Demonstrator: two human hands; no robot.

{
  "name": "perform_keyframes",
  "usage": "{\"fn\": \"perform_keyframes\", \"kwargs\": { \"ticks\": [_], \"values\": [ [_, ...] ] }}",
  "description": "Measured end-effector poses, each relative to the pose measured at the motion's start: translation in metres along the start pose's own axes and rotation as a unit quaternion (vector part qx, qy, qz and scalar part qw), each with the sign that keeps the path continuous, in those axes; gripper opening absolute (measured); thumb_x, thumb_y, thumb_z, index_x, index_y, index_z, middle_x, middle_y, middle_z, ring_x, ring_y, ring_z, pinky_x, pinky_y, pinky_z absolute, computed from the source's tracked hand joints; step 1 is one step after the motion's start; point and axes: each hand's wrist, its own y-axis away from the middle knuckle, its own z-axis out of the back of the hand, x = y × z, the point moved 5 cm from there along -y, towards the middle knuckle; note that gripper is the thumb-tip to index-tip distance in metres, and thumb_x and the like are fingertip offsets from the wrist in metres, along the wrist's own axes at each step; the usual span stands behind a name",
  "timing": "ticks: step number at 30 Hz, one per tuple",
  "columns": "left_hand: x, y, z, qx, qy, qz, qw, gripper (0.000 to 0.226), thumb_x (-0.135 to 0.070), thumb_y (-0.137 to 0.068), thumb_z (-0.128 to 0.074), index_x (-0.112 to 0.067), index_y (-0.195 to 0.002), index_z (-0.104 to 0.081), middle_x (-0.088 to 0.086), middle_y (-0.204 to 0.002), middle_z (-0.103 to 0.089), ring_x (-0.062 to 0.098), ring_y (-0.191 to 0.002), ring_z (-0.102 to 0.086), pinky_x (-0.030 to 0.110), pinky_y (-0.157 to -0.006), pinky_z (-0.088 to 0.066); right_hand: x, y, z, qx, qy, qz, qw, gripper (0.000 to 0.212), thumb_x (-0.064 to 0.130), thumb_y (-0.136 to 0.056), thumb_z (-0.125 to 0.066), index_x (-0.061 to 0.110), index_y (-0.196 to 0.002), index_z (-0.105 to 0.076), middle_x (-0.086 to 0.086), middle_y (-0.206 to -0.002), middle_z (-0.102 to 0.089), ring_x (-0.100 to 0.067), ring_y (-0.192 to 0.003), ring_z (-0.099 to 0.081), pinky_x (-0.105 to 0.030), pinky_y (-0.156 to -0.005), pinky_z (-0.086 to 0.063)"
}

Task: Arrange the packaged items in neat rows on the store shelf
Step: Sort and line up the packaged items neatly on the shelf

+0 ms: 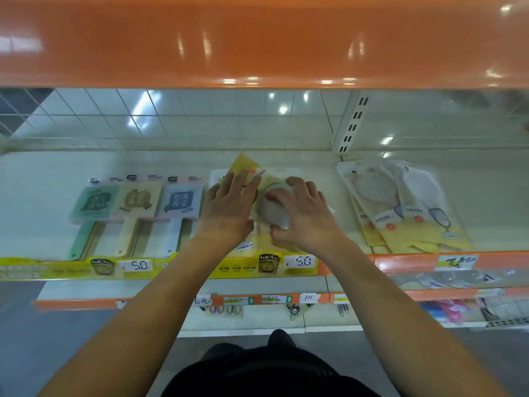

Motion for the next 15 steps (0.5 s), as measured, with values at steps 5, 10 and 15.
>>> {"fn": "perform_keyframes", "kwargs": {
  "ticks": [5,10,15],
  "values": [
    [0.004,0.002,-0.005,0.035,-0.005,-0.001,0.999,0.099,-0.029,-0.078,-0.073,-0.026,-0.151,-0.006,-0.003,-0.160,-0.005,0.021,-0.148,-0.002,0.040,-0.116,-0.016,0.001,0.003,-0.002,0.002,0.002,0.055,0.999,0.066,0.041,-0.062,-0.073,0.033,-0.125,-0.054,-0.001,-0.133,-0.039,-0.024,-0.116,-0.037,-0.036,-0.095,-0.037],
    [0.007,0.000,0.000,0.029,-0.020,-0.018,0.999,0.100,-0.038,-0.073,-0.077,-0.022,-0.150,-0.015,-0.004,-0.155,-0.020,0.018,-0.145,-0.016,0.039,-0.114,-0.017,-0.002,0.003,-0.003,0.017,-0.003,0.082,0.997,0.069,0.041,-0.061,-0.076,0.034,-0.126,-0.053,0.003,-0.138,-0.037,-0.021,-0.123,-0.035,-0.032,-0.098,-0.033],
    [0.001,-0.006,0.008,0.011,-0.026,-0.021,0.999,0.052,-0.033,-0.083,-0.067,-0.019,-0.128,-0.046,-0.001,-0.129,-0.054,0.022,-0.123,-0.049,0.034,-0.106,-0.027,-0.002,0.002,0.003,0.006,-0.007,0.100,0.995,0.072,0.043,-0.065,-0.076,0.031,-0.131,-0.051,0.004,-0.139,-0.041,-0.020,-0.127,-0.036,-0.030,-0.100,-0.030]
  ]
}}
